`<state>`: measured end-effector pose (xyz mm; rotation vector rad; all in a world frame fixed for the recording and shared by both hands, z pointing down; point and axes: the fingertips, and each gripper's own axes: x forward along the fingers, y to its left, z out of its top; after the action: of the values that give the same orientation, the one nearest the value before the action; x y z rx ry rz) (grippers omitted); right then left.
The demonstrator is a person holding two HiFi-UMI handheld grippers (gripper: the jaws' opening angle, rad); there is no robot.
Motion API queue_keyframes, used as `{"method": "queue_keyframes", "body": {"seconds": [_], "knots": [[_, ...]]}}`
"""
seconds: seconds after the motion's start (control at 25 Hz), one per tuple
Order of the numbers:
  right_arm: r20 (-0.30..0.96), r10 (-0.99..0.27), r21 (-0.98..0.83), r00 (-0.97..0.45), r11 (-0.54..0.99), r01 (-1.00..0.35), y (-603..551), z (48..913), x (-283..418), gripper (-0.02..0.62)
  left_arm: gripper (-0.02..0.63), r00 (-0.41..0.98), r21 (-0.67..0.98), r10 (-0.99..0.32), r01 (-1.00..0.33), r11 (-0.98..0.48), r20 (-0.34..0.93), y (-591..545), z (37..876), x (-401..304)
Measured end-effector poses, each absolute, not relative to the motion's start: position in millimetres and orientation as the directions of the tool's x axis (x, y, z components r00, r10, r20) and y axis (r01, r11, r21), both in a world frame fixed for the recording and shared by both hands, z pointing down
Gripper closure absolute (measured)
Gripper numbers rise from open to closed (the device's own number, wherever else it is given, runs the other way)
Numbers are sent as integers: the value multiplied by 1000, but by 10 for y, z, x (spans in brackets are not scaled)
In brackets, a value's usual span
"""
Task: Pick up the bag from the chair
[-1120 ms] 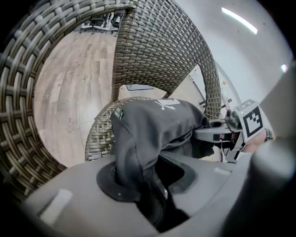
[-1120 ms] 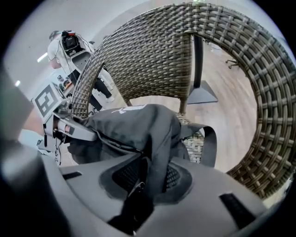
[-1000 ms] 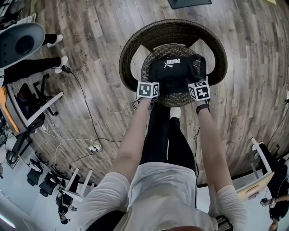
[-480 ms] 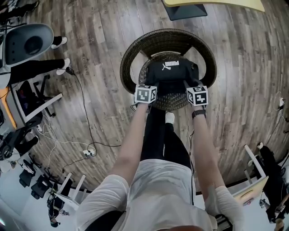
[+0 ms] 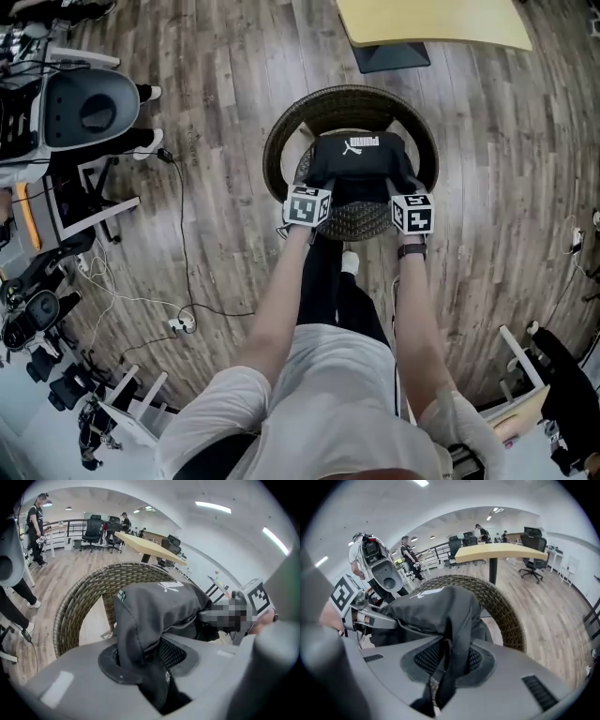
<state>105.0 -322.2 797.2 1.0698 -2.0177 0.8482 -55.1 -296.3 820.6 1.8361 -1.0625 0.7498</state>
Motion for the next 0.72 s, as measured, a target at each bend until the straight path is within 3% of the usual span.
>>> {"method": "queue_keyframes", "body": {"seconds": [0.48,0.72], "knots": [[726,-532,-224,-436,416,-881,-3209,6957,1088,509,483,427,272,-487,-893,-358,762,-3073,7151,-538],[689,-597,-142,-411,446,-884,-3257,6440,1065,509,483,435,248,-550,-890,-382,713,-3124,6691,-551]]}}
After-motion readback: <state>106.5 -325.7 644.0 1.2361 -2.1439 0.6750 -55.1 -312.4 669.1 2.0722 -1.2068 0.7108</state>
